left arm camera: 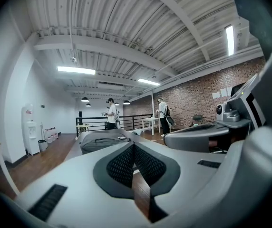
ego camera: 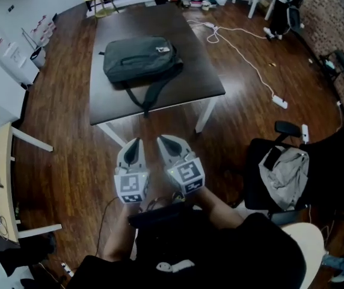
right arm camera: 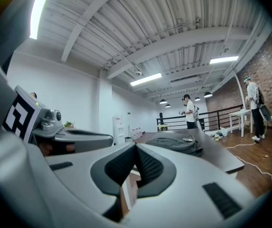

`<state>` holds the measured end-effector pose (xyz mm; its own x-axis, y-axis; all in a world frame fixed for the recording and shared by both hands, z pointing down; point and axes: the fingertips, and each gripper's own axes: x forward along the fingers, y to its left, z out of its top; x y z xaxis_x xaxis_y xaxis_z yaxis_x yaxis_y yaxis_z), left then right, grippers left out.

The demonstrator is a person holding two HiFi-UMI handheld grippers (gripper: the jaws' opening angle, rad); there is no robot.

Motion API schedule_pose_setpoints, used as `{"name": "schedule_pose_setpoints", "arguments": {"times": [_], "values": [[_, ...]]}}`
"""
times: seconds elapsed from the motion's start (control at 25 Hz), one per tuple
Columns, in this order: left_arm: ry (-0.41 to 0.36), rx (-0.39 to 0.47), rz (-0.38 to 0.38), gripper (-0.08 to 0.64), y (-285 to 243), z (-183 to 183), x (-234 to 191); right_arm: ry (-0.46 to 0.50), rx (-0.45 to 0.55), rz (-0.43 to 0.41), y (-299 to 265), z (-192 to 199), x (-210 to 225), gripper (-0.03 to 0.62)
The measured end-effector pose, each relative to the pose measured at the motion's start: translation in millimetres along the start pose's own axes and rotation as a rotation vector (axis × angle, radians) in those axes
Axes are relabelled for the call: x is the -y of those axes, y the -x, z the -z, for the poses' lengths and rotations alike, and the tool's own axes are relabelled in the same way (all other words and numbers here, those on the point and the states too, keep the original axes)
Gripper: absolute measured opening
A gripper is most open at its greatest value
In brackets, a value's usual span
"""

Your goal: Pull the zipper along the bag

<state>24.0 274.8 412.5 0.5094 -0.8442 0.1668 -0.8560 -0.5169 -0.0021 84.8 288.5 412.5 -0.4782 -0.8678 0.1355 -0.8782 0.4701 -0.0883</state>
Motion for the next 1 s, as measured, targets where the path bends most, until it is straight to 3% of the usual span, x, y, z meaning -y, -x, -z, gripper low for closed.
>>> {"name": "schedule_pose_setpoints", "arguments": {"times": [0.44,0.72,1.0], "values": [[0.012,-0.032,0.001,-0.005,-43.5,7.9,-19.3,-0.010,0.001,-0.011,-43.4,-1.5,21.1,0.009],[0.007,0.033,0.031,-0.005,-106.0,-3.1,-60.6,0.015,-0.008,0.035,-100.1,-6.7,52.4,0.008],[0.014,0.024,0.041,-0.005,-157.8,-20.9,-113.5,0.042,-0.005,0.071,-169.3,-27.7,74.2,0.008]]}}
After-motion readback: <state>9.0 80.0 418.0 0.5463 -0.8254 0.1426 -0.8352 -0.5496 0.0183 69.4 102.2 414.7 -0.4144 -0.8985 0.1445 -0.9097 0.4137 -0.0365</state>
